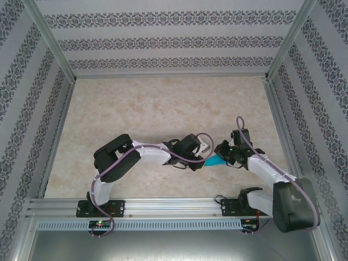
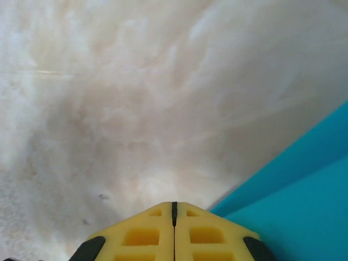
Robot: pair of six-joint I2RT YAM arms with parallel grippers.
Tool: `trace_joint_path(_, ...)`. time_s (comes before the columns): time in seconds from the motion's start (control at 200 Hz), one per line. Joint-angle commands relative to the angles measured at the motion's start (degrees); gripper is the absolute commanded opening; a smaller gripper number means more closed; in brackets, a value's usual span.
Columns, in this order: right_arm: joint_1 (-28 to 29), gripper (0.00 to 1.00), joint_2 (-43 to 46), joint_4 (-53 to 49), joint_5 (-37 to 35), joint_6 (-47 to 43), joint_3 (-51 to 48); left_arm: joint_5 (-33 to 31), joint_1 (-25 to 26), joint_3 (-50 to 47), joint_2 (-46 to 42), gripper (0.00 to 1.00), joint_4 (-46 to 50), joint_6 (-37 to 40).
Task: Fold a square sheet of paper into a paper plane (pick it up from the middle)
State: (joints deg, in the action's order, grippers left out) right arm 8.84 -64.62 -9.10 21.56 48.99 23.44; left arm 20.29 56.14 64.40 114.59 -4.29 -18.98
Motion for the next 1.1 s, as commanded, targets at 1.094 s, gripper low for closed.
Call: trace_joint_path(1.094, 25.4, 0.0, -2.3, 21.0, -17.5, 14.6, -12.8, 0.4, -3.4, -13.7, -3.9, 0.0, 11.7, -0.6)
